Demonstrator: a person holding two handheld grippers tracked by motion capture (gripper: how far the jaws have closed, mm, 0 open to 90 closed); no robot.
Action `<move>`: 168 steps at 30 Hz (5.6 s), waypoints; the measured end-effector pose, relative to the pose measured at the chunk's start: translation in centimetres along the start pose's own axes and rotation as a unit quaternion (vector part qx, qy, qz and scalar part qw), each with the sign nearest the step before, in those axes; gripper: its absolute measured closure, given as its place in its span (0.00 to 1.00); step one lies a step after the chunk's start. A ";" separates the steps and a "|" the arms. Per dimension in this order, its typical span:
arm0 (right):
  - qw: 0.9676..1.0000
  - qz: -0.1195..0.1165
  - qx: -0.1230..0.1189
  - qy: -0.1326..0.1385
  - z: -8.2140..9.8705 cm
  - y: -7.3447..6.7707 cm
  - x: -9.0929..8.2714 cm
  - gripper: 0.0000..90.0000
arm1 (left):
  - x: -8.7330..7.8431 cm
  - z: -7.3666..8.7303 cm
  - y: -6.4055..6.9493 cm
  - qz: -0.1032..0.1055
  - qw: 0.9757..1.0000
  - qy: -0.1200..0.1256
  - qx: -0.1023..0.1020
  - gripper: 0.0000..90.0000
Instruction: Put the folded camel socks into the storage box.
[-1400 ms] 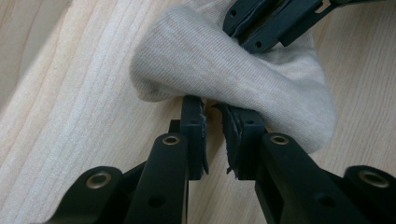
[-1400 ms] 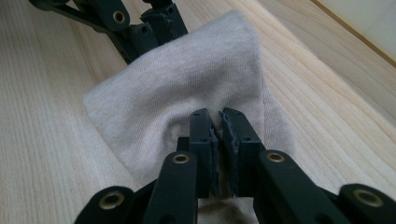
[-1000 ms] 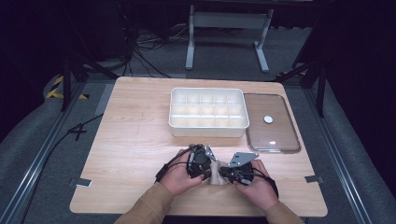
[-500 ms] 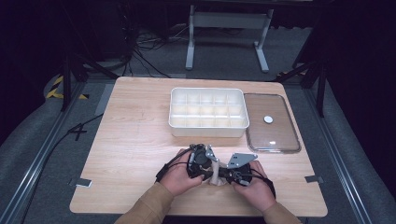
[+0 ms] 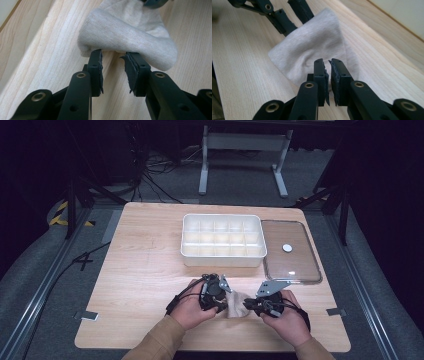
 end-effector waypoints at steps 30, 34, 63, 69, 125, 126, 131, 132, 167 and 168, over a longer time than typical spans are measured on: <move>0.999 -0.010 -0.020 0.024 -1.0 -1.1 1.8 0.97 | 0.8 0.0 0.8 0.001 0.999 -0.026 0.047 0.70; 1.000 0.008 -0.013 0.026 -0.8 0.1 -0.4 0.98 | 0.7 0.0 0.7 -0.002 0.999 -0.026 0.044 0.70; 0.999 -0.045 -0.003 0.018 -0.2 -1.0 2.9 1.00 | 0.7 -0.9 1.4 0.012 0.998 0.010 0.062 0.64; 0.999 -0.046 0.003 0.021 -0.1 -1.0 2.9 0.99 | 1.1 -0.8 1.5 0.009 0.999 -0.005 0.051 0.64; 0.998 -0.015 0.052 0.020 0.6 0.8 1.0 0.96 | 1.7 -1.4 1.7 -0.005 0.999 -0.002 0.042 0.63; 0.998 -0.015 0.053 0.017 0.7 0.8 1.0 0.95 | 1.7 -1.4 1.7 -0.006 0.999 0.000 0.040 0.63; 0.999 -0.001 0.044 0.009 0.7 0.8 1.0 0.95 | 1.1 -1.8 1.9 -0.010 0.999 0.023 0.047 0.63; 0.999 -0.003 0.047 0.009 0.7 0.7 1.0 0.95 | 0.8 -1.9 2.1 -0.011 0.998 0.031 0.047 0.63; 0.987 0.013 0.153 0.039 0.3 2.4 0.0 0.55 | 2.3 -2.9 2.1 -0.026 0.997 0.016 0.065 0.53; 0.988 0.009 0.152 0.037 0.4 2.4 0.3 0.54 | 2.3 -2.9 2.1 -0.027 0.997 0.016 0.065 0.53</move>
Point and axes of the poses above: each handheld gripper's, and its own axes: x roughly forward along the jaws, z roughly out of its underside, y roughly to its right, the point moved 8 cm from there along x, roughly forward along the jaws, and after that the axes turned 11 degrees about -y, right-handed, at the moved point
